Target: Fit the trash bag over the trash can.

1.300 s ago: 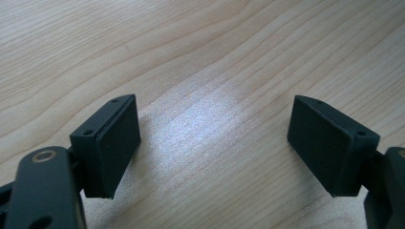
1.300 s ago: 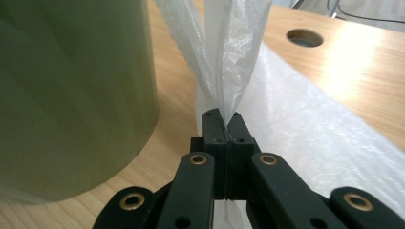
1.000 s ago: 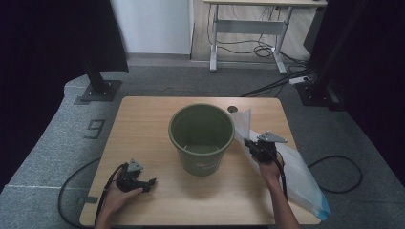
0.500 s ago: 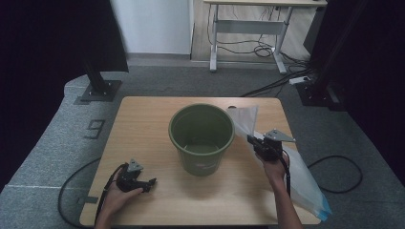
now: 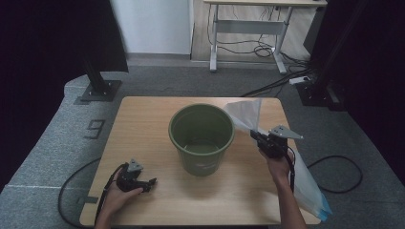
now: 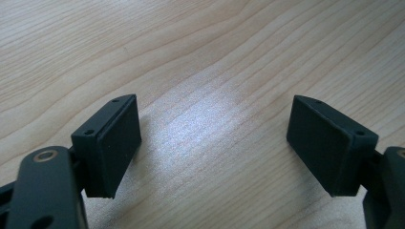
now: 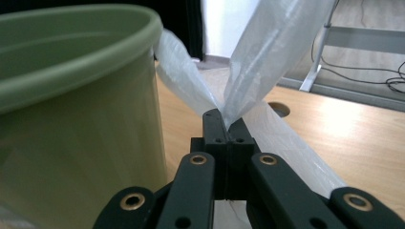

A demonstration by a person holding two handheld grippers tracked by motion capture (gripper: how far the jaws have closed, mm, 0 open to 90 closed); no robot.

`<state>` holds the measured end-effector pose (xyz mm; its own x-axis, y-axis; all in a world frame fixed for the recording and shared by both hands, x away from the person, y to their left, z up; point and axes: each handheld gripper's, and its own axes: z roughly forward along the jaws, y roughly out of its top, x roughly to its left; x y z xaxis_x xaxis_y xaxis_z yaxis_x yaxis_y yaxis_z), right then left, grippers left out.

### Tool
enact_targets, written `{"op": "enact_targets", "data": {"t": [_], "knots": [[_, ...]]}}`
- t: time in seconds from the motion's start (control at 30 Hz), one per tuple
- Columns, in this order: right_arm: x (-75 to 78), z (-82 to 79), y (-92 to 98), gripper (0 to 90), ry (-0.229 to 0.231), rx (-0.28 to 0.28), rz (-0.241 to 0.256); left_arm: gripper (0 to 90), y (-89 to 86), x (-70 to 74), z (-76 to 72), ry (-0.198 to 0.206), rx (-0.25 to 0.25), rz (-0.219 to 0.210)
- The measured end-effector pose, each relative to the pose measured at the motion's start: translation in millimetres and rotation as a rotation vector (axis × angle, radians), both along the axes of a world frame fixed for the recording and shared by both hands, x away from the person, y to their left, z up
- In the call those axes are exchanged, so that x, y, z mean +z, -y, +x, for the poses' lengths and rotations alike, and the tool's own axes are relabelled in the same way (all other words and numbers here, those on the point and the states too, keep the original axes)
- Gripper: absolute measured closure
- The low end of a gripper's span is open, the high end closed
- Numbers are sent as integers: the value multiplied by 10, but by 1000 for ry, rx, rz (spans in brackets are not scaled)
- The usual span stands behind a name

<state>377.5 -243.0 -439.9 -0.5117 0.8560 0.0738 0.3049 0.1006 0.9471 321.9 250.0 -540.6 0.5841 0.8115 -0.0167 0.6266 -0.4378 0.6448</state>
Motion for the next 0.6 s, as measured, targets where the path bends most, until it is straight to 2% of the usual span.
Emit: {"op": "enact_targets", "data": {"t": [0.3, 0.6], "knots": [[200, -68, 48, 888, 65, -33, 58, 190, 13, -2, -2, 1, 1, -2], [579, -175, 161, 888, 175, -78, 137, 190, 23, -4, 1, 3, -5, -3]]}}
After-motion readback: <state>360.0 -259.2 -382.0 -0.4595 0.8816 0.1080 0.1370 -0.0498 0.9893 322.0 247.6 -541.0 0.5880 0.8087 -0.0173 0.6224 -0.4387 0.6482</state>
